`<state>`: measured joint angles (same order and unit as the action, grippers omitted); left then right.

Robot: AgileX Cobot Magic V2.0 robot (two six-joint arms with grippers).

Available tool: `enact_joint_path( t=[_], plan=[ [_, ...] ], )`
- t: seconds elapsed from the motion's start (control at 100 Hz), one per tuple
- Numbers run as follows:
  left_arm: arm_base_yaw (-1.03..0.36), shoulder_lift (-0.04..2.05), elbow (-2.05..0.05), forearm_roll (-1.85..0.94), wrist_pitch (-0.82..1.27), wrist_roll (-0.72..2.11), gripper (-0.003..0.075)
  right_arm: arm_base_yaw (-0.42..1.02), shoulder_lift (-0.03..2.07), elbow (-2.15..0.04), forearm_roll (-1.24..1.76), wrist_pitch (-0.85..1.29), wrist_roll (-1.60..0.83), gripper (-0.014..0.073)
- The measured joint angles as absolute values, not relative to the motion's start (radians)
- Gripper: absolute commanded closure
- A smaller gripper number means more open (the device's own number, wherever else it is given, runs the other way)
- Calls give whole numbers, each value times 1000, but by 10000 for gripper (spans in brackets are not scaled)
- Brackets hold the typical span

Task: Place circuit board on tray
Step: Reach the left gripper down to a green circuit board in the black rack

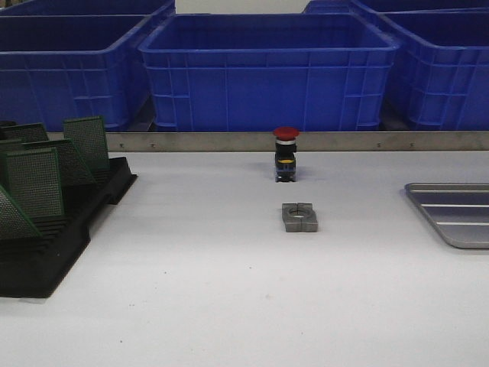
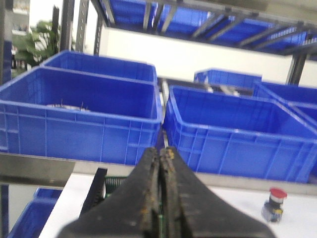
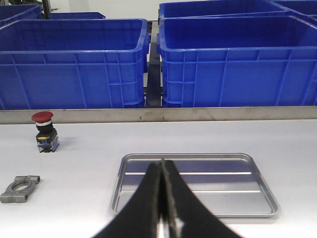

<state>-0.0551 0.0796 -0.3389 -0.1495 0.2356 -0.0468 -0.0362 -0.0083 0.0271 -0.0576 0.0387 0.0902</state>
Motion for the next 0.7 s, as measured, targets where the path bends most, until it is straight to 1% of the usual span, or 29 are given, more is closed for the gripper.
enact_joint_path(
  t=[0.27, 0.34, 0.39, 0.44, 0.49, 0.51, 0.56, 0.61, 0.66, 0.7],
  plan=[
    [-55, 380, -602, -100, 520, -43, 739, -36, -8, 27, -58, 39, 90, 706],
    [-55, 468, -656, -97, 580, -41, 720, -36, -8, 27, -58, 39, 90, 706],
    [-55, 526, -687, -97, 610, -28, 676, -36, -8, 27, -58, 39, 90, 706],
    [-55, 587, -714, -103, 629, 6, 608, -36, -8, 27, -58, 39, 90, 706],
    [-55, 639, -739, -123, 638, 53, 509, -36, -8, 27, -58, 39, 90, 706],
    [-55, 661, -750, -135, 644, 78, 482, -36, -8, 27, -58, 39, 90, 706],
    [-55, 713, -781, -168, 667, 147, 374, -36, -8, 27, -58, 39, 90, 706],
    [-55, 766, -815, -204, 708, 236, 307, -36, -8, 27, -58, 39, 90, 706],
    [-55, 818, -854, -239, 752, 341, 276, -36, -8, 27, -58, 39, 90, 706],
    [-55, 862, -877, -274, 785, 455, 279, -36, -8, 27, -58, 39, 90, 706]
  ],
)
